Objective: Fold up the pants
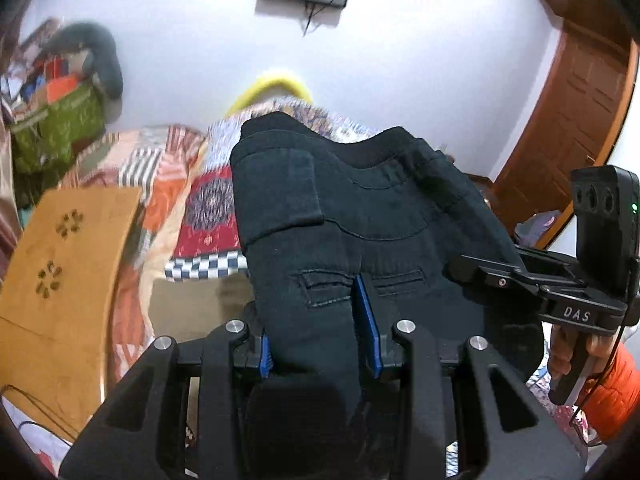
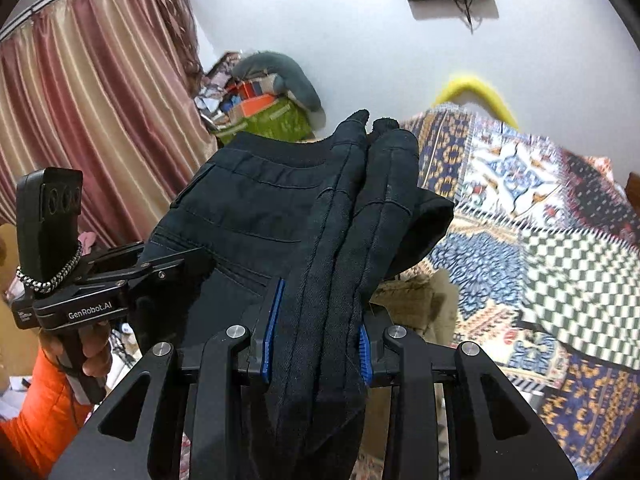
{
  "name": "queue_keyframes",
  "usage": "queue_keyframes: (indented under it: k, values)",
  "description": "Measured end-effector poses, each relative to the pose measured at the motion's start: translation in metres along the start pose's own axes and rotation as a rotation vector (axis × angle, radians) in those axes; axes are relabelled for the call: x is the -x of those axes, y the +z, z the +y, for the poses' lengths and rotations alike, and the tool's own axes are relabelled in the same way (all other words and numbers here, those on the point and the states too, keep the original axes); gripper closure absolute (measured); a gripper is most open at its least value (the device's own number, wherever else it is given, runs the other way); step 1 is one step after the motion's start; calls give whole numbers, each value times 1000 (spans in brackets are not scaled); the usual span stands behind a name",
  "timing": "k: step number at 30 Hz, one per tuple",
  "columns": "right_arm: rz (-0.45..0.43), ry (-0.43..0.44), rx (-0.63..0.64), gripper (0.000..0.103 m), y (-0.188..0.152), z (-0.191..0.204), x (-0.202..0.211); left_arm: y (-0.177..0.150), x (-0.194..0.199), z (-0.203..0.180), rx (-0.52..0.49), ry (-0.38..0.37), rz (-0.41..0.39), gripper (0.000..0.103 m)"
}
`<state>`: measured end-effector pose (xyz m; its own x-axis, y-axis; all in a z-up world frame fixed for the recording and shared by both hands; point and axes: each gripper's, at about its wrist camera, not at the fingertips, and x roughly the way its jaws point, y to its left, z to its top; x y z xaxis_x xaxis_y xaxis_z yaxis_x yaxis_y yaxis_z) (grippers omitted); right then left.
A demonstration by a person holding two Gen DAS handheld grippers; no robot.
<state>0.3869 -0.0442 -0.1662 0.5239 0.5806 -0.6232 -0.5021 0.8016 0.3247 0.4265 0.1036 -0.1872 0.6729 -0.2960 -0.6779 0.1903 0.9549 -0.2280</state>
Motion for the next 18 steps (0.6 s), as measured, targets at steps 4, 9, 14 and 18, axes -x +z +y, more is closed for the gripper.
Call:
queue_keyframes:
  k: [4,9,14,18]
  values:
    - [60,-17,-22,75,-6,-11,-29,-10,-44,21,40,1,75,68]
    - [184,-44,-44,74,-22,-32,-71,-36,-91,32,36,40,180,65]
    - [199,-26,-68,68,-29,-38,-70,-40,-94,41,52,38,166,61]
    - [202,-46,-58,65,-30,-34,-56,-36,-79,32,19,98,159,61]
